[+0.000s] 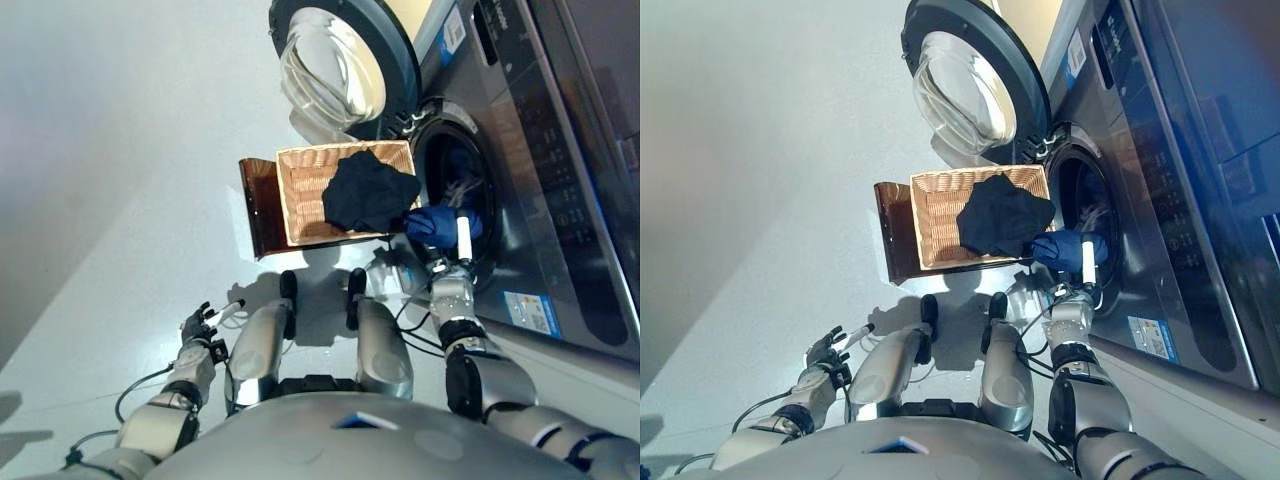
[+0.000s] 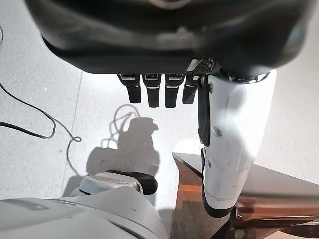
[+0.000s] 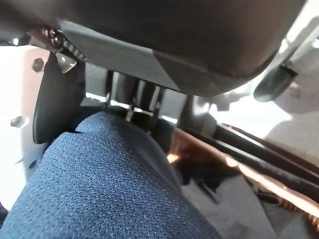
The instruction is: Pick up the clothes and place them into the washing machine
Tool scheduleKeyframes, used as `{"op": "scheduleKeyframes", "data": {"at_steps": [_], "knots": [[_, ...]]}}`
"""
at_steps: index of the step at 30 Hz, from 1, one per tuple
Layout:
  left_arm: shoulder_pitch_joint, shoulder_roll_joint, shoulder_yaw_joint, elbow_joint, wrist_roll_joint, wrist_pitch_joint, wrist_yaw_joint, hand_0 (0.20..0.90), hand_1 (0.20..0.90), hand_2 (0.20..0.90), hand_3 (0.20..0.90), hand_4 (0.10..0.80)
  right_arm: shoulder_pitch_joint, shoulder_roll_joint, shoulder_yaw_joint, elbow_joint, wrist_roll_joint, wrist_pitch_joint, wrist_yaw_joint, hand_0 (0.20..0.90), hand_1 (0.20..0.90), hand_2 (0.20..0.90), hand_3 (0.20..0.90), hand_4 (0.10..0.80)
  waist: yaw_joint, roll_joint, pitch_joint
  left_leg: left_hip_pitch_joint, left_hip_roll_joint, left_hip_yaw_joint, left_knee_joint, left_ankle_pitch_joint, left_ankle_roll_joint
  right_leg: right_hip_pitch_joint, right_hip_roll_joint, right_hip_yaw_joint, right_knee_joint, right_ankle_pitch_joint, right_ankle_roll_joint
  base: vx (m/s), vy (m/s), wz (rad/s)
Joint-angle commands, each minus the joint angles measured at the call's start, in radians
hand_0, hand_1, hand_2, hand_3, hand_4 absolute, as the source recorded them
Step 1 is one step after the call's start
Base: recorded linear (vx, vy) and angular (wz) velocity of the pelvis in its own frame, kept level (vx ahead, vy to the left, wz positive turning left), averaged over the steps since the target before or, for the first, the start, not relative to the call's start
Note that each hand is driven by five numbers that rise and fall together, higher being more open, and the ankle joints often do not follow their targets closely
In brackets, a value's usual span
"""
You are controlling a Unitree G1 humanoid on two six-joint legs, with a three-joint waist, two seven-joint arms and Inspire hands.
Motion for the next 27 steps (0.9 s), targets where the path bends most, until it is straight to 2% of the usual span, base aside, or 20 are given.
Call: {"op": "scheduleKeyframes", "data": {"at_steps": [1,4,5,12,14,27], "knots": [[0.053,-0.041,-0.027,0.017,0.008,-0.016,-0.007,0.900,0.900,0.900,0.900,0.800,-0.070,-0.100,-0.010,-0.041,0.012,-0.068,0.017,0.200,0.200,0.200,0.200,0.300,0.016,0.017,0.000,-0.077,0.020,-0.027,0.050,-0.003,-0.071,0.002,-0.035,0.042,-0.022,0.034,0.027,-0.049,-0.006,-0.10],[0.056,-0.040,-0.037,0.015,0.009,-0.014,-0.008,0.900,0.900,0.900,0.900,0.800,-0.115,-0.112,-0.006,0.004,0.025,-0.063,0.013,0.200,0.200,0.200,0.200,0.300,0.023,0.023,0.014,-0.091,0.020,-0.025,0.077,-0.012,-0.070,-0.011,-0.035,0.044,-0.003,0.030,0.024,-0.055,0.000,-0.05],[0.063,-0.041,-0.046,0.004,0.015,-0.012,-0.012,0.900,0.900,0.900,0.900,0.800,-0.169,-0.143,0.022,0.068,-0.018,-0.045,-0.005,0.200,0.200,0.200,0.200,0.300,0.031,0.032,0.029,-0.102,0.022,-0.019,0.110,-0.031,-0.068,-0.023,-0.033,0.050,0.020,0.020,0.023,-0.055,0.012,-0.01],[0.062,-0.035,-0.068,-0.018,0.016,-0.017,-0.016,0.900,0.900,0.900,0.900,0.800,-0.273,-0.171,0.089,0.092,-0.089,-0.018,-0.024,0.200,0.200,0.200,0.200,0.300,0.044,0.049,0.068,-0.145,0.028,-0.008,0.194,-0.051,-0.066,-0.065,-0.027,0.062,0.089,0.005,0.012,-0.051,0.003,-0.09],[0.063,-0.031,-0.071,-0.022,0.016,-0.015,-0.019,0.900,0.900,0.900,0.900,0.800,-0.297,-0.174,0.097,0.098,-0.091,-0.017,-0.027,0.200,0.200,0.200,0.200,0.300,0.045,0.051,0.083,-0.172,0.030,-0.009,0.239,-0.071,-0.068,-0.088,-0.026,0.062,0.132,-0.017,0.008,-0.042,-0.009,-0.02],[0.067,-0.016,-0.076,-0.015,0.006,-0.012,-0.020,0.900,0.900,0.900,0.900,0.800,-0.373,-0.194,0.084,0.101,-0.064,-0.033,-0.045,0.200,0.200,0.200,0.200,0.300,0.054,0.068,0.112,-0.287,0.024,-0.013,0.328,-0.082,-0.069,-0.199,-0.027,0.058,0.244,-0.050,-0.014,-0.042,0.000,0.06]]}}
